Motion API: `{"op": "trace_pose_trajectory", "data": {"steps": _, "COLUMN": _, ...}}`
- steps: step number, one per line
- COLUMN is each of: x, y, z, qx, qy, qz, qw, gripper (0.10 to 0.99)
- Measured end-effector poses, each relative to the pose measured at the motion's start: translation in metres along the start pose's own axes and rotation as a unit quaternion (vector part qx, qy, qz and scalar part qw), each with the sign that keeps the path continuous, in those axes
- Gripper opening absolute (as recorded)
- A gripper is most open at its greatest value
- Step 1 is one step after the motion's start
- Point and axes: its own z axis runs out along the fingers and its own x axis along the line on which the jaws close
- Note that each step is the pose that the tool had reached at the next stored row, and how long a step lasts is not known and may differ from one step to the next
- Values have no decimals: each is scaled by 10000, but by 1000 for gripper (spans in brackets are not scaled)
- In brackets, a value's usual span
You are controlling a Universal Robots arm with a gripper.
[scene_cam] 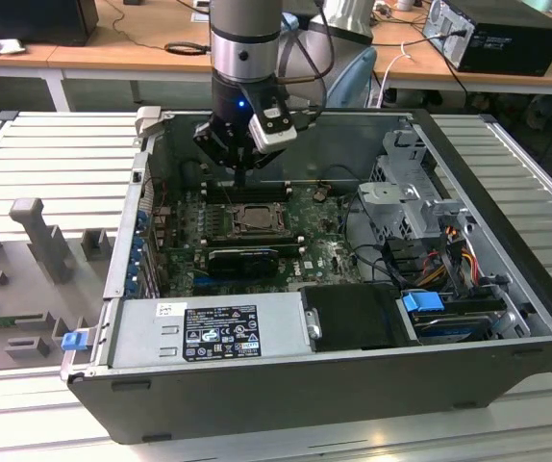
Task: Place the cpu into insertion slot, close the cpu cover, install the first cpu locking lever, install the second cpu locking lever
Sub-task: 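Install the first cpu locking lever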
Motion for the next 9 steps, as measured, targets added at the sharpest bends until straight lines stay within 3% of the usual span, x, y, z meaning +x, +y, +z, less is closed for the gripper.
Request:
{"op": "trace_pose_trajectory", "data": {"steps": 2, "x": 122, "y": -14, "z": 5, "qx": -7, "qy": -16, "qz": 0, "qw": 10000, "gripper": 106}}
{"op": "trace_pose_trajectory", "data": {"steps": 4, "x": 191, "y": -21, "z": 8, "qx": -14, "qy": -33, "qz": -2, "qw": 10000, "gripper": 106}}
{"op": "trace_pose_trajectory", "data": {"steps": 6, "x": 319, "y": -35, "z": 14, "qx": -56, "qy": -41, "qz": -3, "qw": 10000, "gripper": 106}}
{"op": "trace_pose_trajectory", "data": {"steps": 8, "x": 371, "y": -41, "z": 19, "qx": -74, "qy": -41, "qz": -8, "qw": 10000, "gripper": 106}}
{"op": "trace_pose_trajectory", "data": {"steps": 9, "x": 388, "y": -43, "z": 33, "qx": -108, "qy": -35, "qz": -86, "qw": 9999, "gripper": 106}}
